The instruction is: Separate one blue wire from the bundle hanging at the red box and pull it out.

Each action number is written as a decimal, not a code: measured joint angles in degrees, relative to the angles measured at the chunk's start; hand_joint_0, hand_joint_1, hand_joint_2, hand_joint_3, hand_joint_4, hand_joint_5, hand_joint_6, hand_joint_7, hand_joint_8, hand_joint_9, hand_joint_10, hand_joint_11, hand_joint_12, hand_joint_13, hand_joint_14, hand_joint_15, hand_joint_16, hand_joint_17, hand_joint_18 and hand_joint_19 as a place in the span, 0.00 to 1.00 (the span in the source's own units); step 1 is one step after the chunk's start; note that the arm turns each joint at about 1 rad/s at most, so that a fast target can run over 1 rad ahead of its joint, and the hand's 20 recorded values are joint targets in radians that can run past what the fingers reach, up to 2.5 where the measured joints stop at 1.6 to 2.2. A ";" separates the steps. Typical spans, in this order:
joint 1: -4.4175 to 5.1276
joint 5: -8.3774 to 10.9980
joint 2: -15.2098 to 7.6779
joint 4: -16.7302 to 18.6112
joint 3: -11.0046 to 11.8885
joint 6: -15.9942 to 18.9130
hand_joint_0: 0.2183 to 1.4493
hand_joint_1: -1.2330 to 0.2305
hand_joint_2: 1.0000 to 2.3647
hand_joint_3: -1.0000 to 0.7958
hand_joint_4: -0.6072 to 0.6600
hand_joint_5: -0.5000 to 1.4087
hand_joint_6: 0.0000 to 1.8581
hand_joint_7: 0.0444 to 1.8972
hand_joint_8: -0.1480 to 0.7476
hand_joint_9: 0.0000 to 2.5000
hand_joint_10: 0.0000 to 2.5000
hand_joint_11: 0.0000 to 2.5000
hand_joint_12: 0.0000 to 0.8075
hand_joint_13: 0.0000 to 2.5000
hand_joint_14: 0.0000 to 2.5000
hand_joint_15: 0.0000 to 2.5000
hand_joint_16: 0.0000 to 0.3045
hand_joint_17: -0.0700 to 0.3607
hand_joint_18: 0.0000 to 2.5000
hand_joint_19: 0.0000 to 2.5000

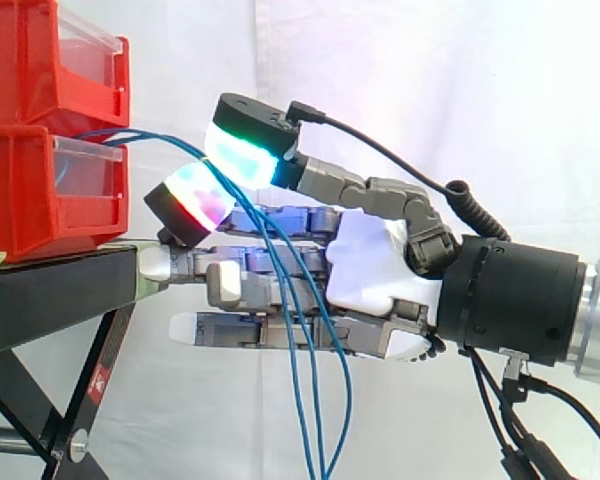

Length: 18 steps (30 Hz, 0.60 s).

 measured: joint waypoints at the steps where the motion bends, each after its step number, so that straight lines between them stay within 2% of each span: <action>1: 0.00 -0.01 0.00 -0.04 0.00 0.07 0.34 0.34 0.02 0.53 0.59 0.16 0.43 0.58 0.53 0.29 0.01 0.19 0.47 0.50 0.01 0.42 0.16 0.42 0.17 0.17; 14: -0.13 -0.30 0.00 -0.52 0.00 0.27 0.34 0.34 0.02 0.53 0.60 0.16 0.43 0.58 0.53 0.30 0.01 0.21 0.40 0.55 0.01 0.54 0.16 0.42 0.19 0.18; 18: -0.24 -0.37 0.00 -0.52 0.00 0.27 0.34 0.34 0.02 0.53 0.60 0.16 0.43 0.58 0.54 0.33 0.01 0.27 0.40 0.55 0.01 0.57 0.17 0.43 0.20 0.19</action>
